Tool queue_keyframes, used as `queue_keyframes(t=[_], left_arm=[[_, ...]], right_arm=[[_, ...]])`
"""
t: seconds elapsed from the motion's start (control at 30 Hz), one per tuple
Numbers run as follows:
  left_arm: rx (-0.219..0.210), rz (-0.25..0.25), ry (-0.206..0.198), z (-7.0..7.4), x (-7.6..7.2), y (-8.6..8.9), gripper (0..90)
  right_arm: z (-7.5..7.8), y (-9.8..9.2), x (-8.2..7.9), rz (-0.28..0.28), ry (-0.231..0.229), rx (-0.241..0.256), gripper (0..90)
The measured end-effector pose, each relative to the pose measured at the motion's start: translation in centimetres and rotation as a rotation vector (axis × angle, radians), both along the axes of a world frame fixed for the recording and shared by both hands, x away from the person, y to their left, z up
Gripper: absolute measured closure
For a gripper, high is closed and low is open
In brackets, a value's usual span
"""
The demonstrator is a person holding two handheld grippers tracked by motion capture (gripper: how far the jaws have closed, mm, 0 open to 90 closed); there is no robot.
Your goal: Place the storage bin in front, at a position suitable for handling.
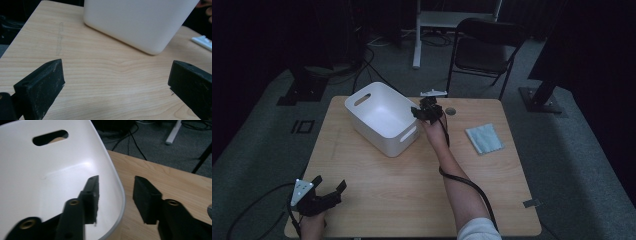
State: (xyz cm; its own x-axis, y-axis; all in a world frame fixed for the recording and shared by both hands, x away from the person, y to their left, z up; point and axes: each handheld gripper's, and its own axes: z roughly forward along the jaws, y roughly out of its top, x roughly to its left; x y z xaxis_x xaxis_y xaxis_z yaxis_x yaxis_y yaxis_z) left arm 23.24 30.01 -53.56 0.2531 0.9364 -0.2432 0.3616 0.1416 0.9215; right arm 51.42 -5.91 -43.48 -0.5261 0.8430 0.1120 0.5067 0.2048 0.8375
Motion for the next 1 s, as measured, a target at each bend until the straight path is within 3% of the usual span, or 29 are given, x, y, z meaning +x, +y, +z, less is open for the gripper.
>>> queue_keyframes(t=[0.07, 0.17, 0.37, 0.6, 0.83, 1.0], left_arm=[[0.001, -0.008, -0.006, 0.08, -0.05, 0.03, 1.0], [0.056, -0.005, 0.004, 0.0, -0.02, -0.13, 1.1], [0.049, 0.0, -0.013, 0.0, -0.04, 0.05, 1.1], [0.046, -0.003, -0.01, -0.03, 0.0, -0.08, 1.1], [0.058, 0.001, 0.037, 0.17, -0.01, -0.33, 1.1], [0.089, -0.026, 0.008, 0.48, -0.24, -0.77, 1.1]], right_arm=[[-0.11, 0.01, 0.14, -0.006, 0.011, -0.009, 63.7], [-0.26, 0.12, 0.34, 0.001, 0.025, -0.04, 72.0], [-0.22, 0.6, 0.35, -0.003, 0.024, -0.068, 81.6], [-0.06, 0.5, 0.52, 0.011, 0.035, -0.074, 82.7], [0.0, 0.31, 0.49, 0.022, 0.041, -0.072, 83.2], [0.1, 0.15, 0.35, 0.034, 0.048, -0.078, 83.6]])
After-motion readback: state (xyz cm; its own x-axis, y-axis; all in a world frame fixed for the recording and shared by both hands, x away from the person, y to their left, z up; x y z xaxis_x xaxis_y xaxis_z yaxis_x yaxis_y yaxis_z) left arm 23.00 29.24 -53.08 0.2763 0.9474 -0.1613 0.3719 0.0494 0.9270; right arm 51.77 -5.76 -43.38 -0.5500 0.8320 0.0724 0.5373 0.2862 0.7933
